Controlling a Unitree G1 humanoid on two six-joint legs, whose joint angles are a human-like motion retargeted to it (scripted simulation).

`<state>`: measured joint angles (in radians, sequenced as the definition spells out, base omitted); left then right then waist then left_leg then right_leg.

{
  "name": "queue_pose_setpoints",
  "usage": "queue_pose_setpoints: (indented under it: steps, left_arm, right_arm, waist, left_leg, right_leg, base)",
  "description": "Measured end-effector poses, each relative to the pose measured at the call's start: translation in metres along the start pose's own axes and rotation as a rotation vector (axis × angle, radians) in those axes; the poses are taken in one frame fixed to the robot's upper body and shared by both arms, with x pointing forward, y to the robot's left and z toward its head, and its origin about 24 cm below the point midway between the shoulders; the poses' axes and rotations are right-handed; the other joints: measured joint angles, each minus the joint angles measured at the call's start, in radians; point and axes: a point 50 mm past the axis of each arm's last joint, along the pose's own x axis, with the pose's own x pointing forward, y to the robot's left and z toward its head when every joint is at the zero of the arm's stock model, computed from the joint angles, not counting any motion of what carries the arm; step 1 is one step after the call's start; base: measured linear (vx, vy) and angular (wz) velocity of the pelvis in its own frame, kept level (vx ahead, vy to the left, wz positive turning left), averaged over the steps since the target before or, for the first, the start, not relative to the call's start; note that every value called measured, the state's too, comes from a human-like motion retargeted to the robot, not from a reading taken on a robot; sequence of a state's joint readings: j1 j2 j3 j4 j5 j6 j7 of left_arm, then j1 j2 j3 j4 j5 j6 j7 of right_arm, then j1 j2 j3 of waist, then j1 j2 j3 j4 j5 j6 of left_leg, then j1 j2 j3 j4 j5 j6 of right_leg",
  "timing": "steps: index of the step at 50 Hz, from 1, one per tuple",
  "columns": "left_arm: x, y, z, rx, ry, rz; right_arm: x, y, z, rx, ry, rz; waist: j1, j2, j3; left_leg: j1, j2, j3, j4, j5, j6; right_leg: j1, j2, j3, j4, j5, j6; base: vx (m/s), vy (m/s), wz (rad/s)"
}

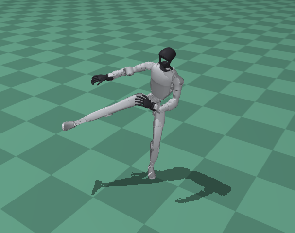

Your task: Kungfu

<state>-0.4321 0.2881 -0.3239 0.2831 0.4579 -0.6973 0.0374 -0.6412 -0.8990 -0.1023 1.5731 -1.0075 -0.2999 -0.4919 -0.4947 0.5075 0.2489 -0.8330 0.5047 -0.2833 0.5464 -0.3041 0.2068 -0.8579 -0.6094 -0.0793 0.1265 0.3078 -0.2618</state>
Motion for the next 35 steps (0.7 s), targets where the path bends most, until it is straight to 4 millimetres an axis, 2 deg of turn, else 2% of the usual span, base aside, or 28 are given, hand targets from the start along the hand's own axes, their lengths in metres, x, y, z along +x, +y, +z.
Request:
queue_pose_setpoints:
  steps: [2,3,5,7,10,13,15,17,20,25,27,28,30,32,35]
  left_arm:
    - [-0.018,-0.006,-0.018,-0.020,0.100,-0.056]
    - [-0.024,-0.009,-0.023,-0.036,0.135,-0.066]
    - [-0.043,-0.016,-0.038,-0.073,0.243,-0.105]
    - [-0.070,-0.026,-0.050,-0.104,0.365,-0.159]
    - [-0.117,-0.033,-0.062,-0.138,0.539,-0.165]
    - [-0.166,-0.036,-0.067,-0.176,0.707,-0.127]
    - [-0.198,-0.041,-0.067,-0.215,0.824,-0.114]
    - [-0.224,-0.055,-0.064,-0.274,0.930,-0.120]
    - [-0.242,-0.079,-0.056,-0.363,1.033,-0.075]
    - [-0.242,-0.099,-0.053,-0.398,1.108,0.083]
    - [-0.233,-0.103,-0.056,-0.387,1.093,0.078]
    - [-0.227,-0.104,-0.058,-0.381,1.078,0.067]
    - [-0.210,-0.109,-0.061,-0.382,1.027,0.015]
    - [-0.178,-0.115,-0.067,-0.390,0.949,-0.016]
    - [-0.126,-0.111,-0.077,-0.377,0.840,-0.017]
  right_arm:
    - [-0.008,0.018,0.004,-0.015,0.023,-0.022]
    - [-0.011,0.024,0.003,-0.023,0.023,-0.024]
    - [-0.023,0.043,0.004,-0.012,0.006,-0.003]
    - [-0.041,0.071,0.008,0.006,-0.042,0.070]
    - [-0.071,0.108,0.010,0.001,-0.082,0.183]
    - [-0.093,0.131,0.013,-0.042,-0.142,0.288]
    - [-0.105,0.143,0.015,-0.076,-0.188,0.368]
    - [-0.114,0.152,0.012,-0.110,-0.190,0.440]
    - [-0.117,0.158,0.020,-0.116,-0.208,0.496]
    - [-0.101,0.152,0.078,-0.044,-0.392,0.482]
    - [-0.098,0.150,0.099,-0.027,-0.449,0.492]
    - [-0.097,0.150,0.109,-0.019,-0.466,0.499]
    - [-0.096,0.150,0.120,0.003,-0.460,0.514]
    - [-0.084,0.138,0.130,0.026,-0.460,0.494]
    - [-0.062,0.114,0.151,0.068,-0.472,0.444]
  waist:
    - [-0.011,0.012,0.027]
    - [-0.009,0.012,0.026]
    - [0.012,-0.024,0.002]
    - [0.051,-0.099,-0.054]
    - [0.093,-0.239,-0.145]
    - [0.106,-0.343,-0.199]
    - [0.137,-0.413,-0.241]
    - [0.179,-0.452,-0.281]
    - [0.199,-0.466,-0.292]
    - [0.107,-0.404,-0.227]
    - [0.084,-0.411,-0.202]
    - [0.071,-0.425,-0.193]
    - [0.077,-0.415,-0.182]
    - [0.114,-0.395,-0.172]
    - [0.094,-0.389,-0.151]
  left_leg:
    - [-0.053,0.050,-0.069,0.019,-0.008,-0.020]
    - [-0.059,0.065,-0.080,0.020,-0.006,-0.037]
    - [-0.055,0.088,-0.052,0.031,-0.012,-0.060]
    - [-0.001,0.073,0.008,0.028,-0.021,-0.081]
    - [0.102,0.011,0.139,0.012,-0.029,-0.117]
    - [0.198,-0.050,0.235,0.003,-0.035,-0.168]
    - [0.269,-0.093,0.320,0.005,-0.046,-0.194]
    - [0.320,-0.124,0.385,0.005,-0.059,-0.209]
    - [0.387,-0.150,0.437,-0.009,-0.063,-0.243]
    - [0.471,-0.110,0.466,-0.024,-0.042,-0.332]
    - [0.514,-0.121,0.478,-0.028,-0.032,-0.374]
    - [0.536,-0.143,0.480,-0.029,-0.027,-0.392]
    - [0.547,-0.152,0.457,-0.035,-0.006,-0.437]
    - [0.541,-0.180,0.476,-0.059,0.034,-0.469]
    - [0.526,-0.285,0.490,-0.111,0.094,-0.469]
  right_leg:
    - [-0.090,0.059,-0.061,0.414,-0.093,0.000]
    - [-0.103,0.088,-0.090,0.536,-0.113,0.000]
    - [-0.101,0.180,-0.132,0.714,-0.118,0.038]
    - [-0.056,0.260,-0.172,0.765,-0.107,0.110]
    - [0.034,0.297,-0.256,0.723,-0.099,0.217]
    - [0.135,0.335,-0.252,0.590,-0.133,0.261]
    - [0.180,0.340,-0.194,0.486,-0.145,0.253]
    - [0.224,0.306,-0.203,0.383,-0.174,0.203]
    - [0.293,0.285,-0.228,0.232,-0.243,0.146]
    - [0.380,0.321,-0.299,0.080,-0.405,0.058]
    - [0.415,0.304,-0.356,0.037,-0.345,0.127]
    - [0.415,0.285,-0.329,0.023,-0.228,0.195]
    - [0.338,0.284,-0.118,0.090,-0.141,0.332]
    - [0.228,0.272,-0.052,0.172,-0.189,0.349]
    - [0.087,0.133,-0.114,0.289,-0.231,0.343]
  base:
    - [0.02,-0.54,0.44]
    - [0.10,-0.63,0.60]
    - [0.17,-0.67,0.52]
    - [0.22,-0.60,0.41]
    - [0.20,-0.49,0.36]
    - [0.19,-0.47,0.39]
    - [0.21,-0.50,-0.07]
    - [0.22,-0.54,-0.36]
    - [0.04,-0.50,-0.35]
    - [-0.11,-0.47,-0.42]
    - [-0.11,-0.69,-0.33]
    - [-0.09,-0.93,-0.13]
    - [-0.11,-0.83,-0.23]
    - [-0.30,-0.26,-0.68]
    - [-0.28,-0.03,-0.26]
